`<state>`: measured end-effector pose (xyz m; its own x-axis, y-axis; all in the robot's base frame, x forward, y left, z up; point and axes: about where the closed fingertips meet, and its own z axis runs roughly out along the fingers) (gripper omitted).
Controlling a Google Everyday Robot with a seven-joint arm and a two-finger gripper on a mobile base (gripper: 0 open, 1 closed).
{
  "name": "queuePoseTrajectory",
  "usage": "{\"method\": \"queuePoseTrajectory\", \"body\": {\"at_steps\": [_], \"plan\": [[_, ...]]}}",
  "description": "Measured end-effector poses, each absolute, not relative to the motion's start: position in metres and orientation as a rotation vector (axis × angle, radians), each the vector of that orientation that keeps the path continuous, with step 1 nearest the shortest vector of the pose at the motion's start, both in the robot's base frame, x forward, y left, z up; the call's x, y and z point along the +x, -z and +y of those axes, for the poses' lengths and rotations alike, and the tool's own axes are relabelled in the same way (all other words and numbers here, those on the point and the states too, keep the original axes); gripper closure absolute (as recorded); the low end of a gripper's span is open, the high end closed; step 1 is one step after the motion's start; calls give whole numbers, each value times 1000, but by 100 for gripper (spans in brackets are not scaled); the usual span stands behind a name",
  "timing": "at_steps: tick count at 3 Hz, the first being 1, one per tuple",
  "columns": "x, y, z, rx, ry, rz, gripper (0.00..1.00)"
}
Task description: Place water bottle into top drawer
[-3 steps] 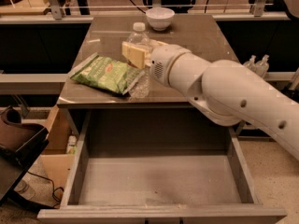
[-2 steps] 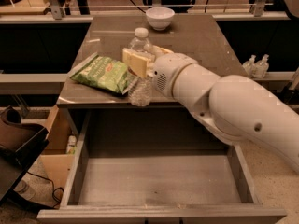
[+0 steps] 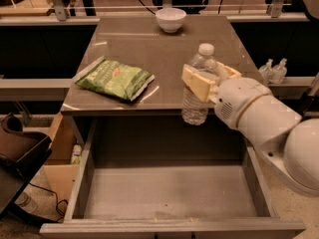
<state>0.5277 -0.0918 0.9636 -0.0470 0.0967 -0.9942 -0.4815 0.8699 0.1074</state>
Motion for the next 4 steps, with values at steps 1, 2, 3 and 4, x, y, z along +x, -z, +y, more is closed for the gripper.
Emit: {"method": "queuePoseTrajectory", "body": {"at_steps": [1, 2, 3, 4], "plan": [[527, -937, -124, -341, -445, 1527, 100], [527, -937, -124, -341, -445, 1527, 100], [521, -924, -124, -398, -467, 1542, 100], [516, -902, -151, -542, -465, 1593, 100]]}}
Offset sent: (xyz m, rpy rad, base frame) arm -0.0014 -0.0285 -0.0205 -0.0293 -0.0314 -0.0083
